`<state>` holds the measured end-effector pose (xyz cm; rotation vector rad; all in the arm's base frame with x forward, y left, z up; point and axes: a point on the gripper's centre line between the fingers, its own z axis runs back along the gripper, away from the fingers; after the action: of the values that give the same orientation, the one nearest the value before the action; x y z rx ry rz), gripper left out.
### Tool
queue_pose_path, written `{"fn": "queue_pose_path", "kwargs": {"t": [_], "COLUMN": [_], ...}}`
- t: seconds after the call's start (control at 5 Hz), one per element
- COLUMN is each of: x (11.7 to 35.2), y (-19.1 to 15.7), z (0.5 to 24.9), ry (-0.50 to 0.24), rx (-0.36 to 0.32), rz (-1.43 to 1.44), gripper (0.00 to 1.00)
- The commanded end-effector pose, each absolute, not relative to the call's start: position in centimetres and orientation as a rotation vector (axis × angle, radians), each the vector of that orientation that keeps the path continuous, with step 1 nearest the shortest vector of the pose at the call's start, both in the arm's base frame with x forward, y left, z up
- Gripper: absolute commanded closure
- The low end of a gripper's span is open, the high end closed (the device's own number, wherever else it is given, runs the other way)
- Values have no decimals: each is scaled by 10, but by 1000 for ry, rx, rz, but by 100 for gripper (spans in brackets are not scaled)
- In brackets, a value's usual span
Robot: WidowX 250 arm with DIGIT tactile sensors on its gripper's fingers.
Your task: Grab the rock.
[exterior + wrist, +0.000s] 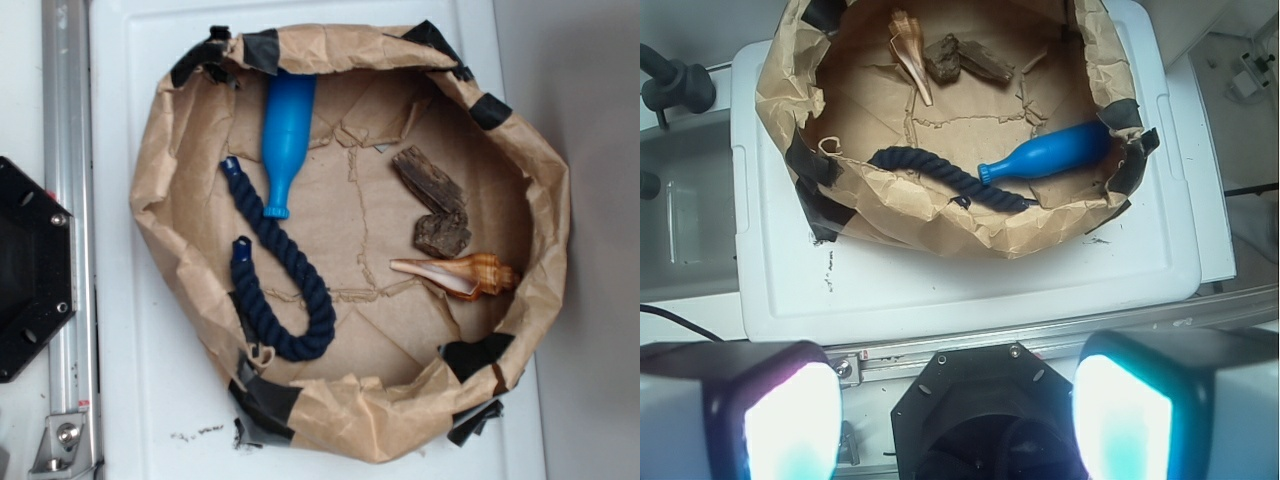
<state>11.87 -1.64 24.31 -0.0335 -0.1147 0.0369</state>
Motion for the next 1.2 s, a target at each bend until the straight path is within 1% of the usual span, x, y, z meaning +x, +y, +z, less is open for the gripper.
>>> {"fn": "queue_pose_path", "kwargs": {"t": [0.0,0.2,0.4,0.6,0.8,1.0], "x": [119,150,195,245,296,327], "y": [-16,-3,-8,-16,-9,1], "z": [243,200,174,152,132,101], "ry": [-115,-132,-191,-260,-245,-243], "rx": [-34,-48,-69,-83,-94,-68], "rz": [37,135,318,567,731,767], "gripper": [0,0,0,0,0,0]}}
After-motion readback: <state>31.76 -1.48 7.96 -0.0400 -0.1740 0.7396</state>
